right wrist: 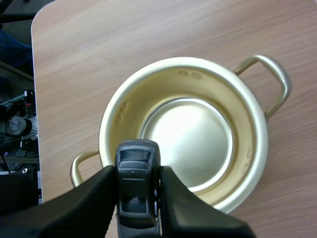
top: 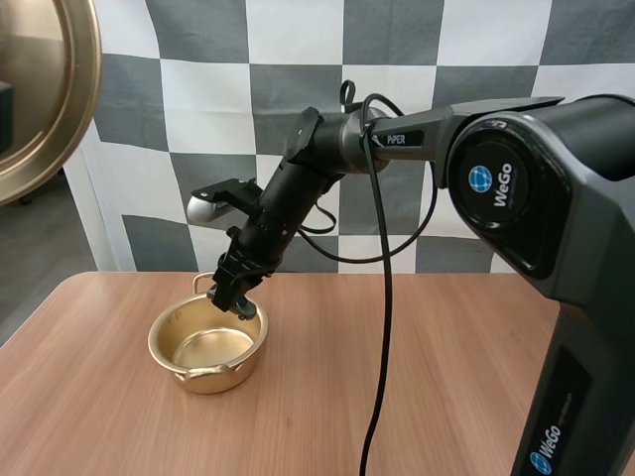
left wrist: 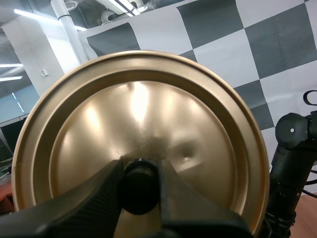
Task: Open the pot, put the car inside, and close it
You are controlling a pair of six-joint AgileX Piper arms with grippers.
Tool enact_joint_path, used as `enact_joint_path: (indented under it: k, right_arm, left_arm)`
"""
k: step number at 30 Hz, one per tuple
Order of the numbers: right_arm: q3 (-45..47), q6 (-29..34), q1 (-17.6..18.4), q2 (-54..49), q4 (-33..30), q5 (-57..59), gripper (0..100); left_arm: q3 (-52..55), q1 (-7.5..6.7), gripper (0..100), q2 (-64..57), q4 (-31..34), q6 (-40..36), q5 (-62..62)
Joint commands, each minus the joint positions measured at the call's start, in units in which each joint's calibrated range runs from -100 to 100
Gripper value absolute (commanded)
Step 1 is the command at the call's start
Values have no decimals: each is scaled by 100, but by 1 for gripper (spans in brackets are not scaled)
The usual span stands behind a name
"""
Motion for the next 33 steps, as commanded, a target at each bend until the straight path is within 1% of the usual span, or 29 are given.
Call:
enact_joint_path:
  k: [1, 5, 10, 19, 26, 33]
  right_arm:
    - [-112, -6, 0, 91, -5, 1, 0]
    - [-328, 38, 0, 467, 33, 1, 0]
    - [-548, 56, 0, 935, 260, 1, 0]
    - [-1019, 56, 9, 1479, 375, 1, 0]
    - [-1396, 84, 202, 1890, 375, 1, 0]
    - [-1468, 128, 312, 2217, 323, 1, 0]
  left_arm:
    - [-4, 0, 0, -5, 0, 3, 0]
    - [-4, 0, 0, -5, 0, 3, 0]
    - [-4, 0, 0, -5, 0, 3, 0]
    - [-4, 16, 0, -5, -12, 3, 0]
    - [-4, 16, 0, -5, -12, 3, 0]
    - [-4, 16, 0, -5, -11, 13, 0]
